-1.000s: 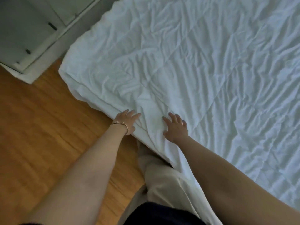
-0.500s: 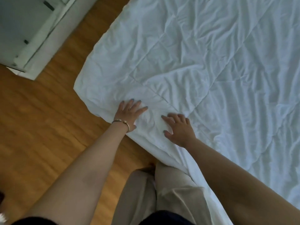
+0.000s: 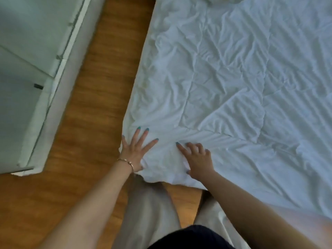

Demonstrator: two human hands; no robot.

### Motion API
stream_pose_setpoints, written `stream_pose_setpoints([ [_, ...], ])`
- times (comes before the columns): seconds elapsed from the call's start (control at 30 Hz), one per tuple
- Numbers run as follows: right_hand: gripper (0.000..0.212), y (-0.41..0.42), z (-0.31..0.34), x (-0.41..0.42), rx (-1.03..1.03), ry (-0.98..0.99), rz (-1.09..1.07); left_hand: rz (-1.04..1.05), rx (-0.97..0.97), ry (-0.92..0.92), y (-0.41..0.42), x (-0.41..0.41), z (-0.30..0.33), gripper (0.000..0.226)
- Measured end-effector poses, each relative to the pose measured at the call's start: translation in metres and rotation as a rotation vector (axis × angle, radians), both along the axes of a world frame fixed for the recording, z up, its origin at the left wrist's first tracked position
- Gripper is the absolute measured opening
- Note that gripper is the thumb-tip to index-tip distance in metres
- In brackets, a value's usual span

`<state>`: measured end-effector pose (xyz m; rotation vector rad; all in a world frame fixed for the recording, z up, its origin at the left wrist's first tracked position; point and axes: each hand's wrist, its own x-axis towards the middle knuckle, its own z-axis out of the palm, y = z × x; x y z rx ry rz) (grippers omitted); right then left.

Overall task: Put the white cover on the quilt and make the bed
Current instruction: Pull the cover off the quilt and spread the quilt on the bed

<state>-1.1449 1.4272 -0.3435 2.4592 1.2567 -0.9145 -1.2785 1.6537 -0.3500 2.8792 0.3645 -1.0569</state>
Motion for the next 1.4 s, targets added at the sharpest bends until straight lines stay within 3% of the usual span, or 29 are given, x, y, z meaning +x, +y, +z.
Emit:
stream_pose_setpoints([
  [0.13,0.103,0.033,0.014,-0.006,0.008,-0.109,-0.075,0.091,-0.279,-0.438,0.038,0.001,-0.006,0.093],
  [0.27,0.093,0.058,0.043,-0.025,0.001,-0.074,-0.175,0.191,-0.21,-0.205,0.045,0.013,0.007,0.079],
  [0.47,0.117,0.082,0.043,-0.066,-0.019,-0.097,-0.363,-0.165,-0.178,-0.236,0.064,0.036,0.049,0.053],
  [0.57,0.103,0.098,0.043,-0.063,0.104,-0.119,-0.395,-0.299,-0.112,-0.18,0.064,0.029,0.069,0.062],
  [0.73,0.098,0.131,0.047,-0.094,0.018,0.24,-0.222,-0.341,-0.081,0.032,0.088,-0.032,0.08,0.072],
  [0.9,0.084,0.137,0.033,-0.155,-0.004,0.383,-0.184,-0.326,-0.073,0.131,0.096,-0.101,0.058,0.085],
  [1.03,0.087,0.119,0.032,-0.157,-0.076,0.414,-0.33,-0.274,0.015,0.444,0.105,-0.126,0.027,0.096],
  [1.13,0.074,0.102,0.038,-0.146,-0.082,0.399,-0.443,-0.202,0.001,0.633,0.119,-0.149,0.019,0.078],
  [1.23,0.066,0.095,0.038,-0.145,-0.082,0.361,-0.474,0.001,-0.099,0.541,0.124,-0.152,0.014,0.053],
  [1.33,0.06,0.106,0.031,-0.156,-0.088,0.316,-0.507,0.315,-0.348,0.3,0.123,-0.135,0.01,0.049],
  [1.4,0.052,0.119,0.027,-0.176,-0.092,0.392,-0.608,0.425,-0.467,0.171,0.121,-0.125,0.015,0.045],
])
